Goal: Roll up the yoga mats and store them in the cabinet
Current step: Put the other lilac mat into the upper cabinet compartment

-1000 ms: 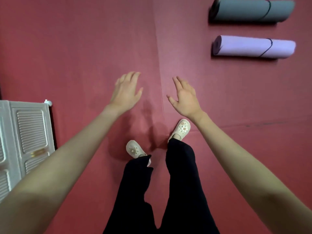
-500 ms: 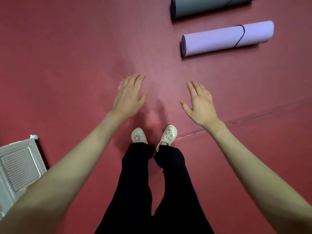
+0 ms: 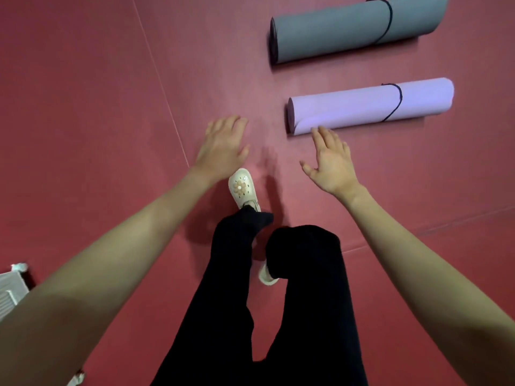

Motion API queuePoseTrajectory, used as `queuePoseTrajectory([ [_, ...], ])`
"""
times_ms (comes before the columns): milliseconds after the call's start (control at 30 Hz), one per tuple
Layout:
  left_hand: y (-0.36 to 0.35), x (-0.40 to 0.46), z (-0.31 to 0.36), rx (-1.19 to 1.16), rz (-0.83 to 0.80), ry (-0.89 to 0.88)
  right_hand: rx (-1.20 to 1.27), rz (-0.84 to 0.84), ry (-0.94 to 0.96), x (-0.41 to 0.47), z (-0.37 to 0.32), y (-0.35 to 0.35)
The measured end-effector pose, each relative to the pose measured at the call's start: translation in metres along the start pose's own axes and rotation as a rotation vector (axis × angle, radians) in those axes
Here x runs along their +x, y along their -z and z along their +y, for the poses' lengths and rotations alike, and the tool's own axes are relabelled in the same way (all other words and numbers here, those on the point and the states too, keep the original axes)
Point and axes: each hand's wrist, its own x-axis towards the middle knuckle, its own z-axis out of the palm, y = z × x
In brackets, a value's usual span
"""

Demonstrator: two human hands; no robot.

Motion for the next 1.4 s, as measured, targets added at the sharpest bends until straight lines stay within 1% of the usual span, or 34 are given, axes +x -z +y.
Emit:
queuePoseTrajectory([
  [133,-0.044,0.080,-0.004,-0.030,-0.073,0.007,-0.048,-0.069,-0.044,0.079,0.048,-0.019],
  [233,-0.095,0.138,-0.007,-0.027,-0.160,0.022,-0.098,-0.155,-0.057,0.137,0.086,-0.046],
  [300,-0.133,0.175,-0.008,-0.051,-0.203,0.043,-0.128,-0.183,-0.044,0.176,0.110,-0.071],
  [467,-0.235,0.247,-0.009,-0.119,-0.210,0.082,-0.123,-0.173,0.027,0.262,0.161,-0.139],
  [600,-0.305,0.279,-0.013,-0.135,-0.208,0.097,-0.203,-0.185,0.134,0.304,0.199,-0.186],
  [667,-0.325,0.287,-0.012,-0.136,-0.195,0.083,-0.232,-0.146,0.196,0.313,0.214,-0.200],
  [733,-0.341,0.296,-0.011,-0.158,-0.173,0.082,-0.299,-0.054,0.267,0.322,0.228,-0.213],
  [767,-0.346,0.300,-0.011,-0.185,-0.153,0.082,-0.322,-0.013,0.291,0.327,0.232,-0.217],
  [833,-0.353,0.309,-0.011,-0.264,-0.095,0.095,-0.338,0.015,0.305,0.336,0.235,-0.220],
  [967,-0.354,0.319,-0.016,-0.370,-0.008,0.112,-0.374,0.028,0.242,0.348,0.223,-0.212],
  [1067,-0.347,0.313,-0.017,-0.407,-0.002,0.113,-0.381,0.003,0.226,0.343,0.213,-0.203],
  [1133,-0.338,0.302,-0.018,-0.477,-0.010,0.116,-0.369,0.023,0.241,0.332,0.207,-0.197],
  [1200,-0.327,0.282,-0.022,-0.611,-0.003,0.203,-0.351,0.070,0.258,0.317,0.197,-0.188],
  [1300,-0.299,0.241,-0.024,-0.901,-0.026,0.459,-0.315,0.130,0.290,0.289,0.171,-0.163],
  [1333,-0.287,0.228,-0.023,-0.995,-0.038,0.514,-0.293,0.147,0.298,0.279,0.161,-0.153],
  [1400,-0.257,0.202,-0.022,-1.135,-0.056,0.537,-0.234,0.150,0.318,0.258,0.136,-0.130],
])
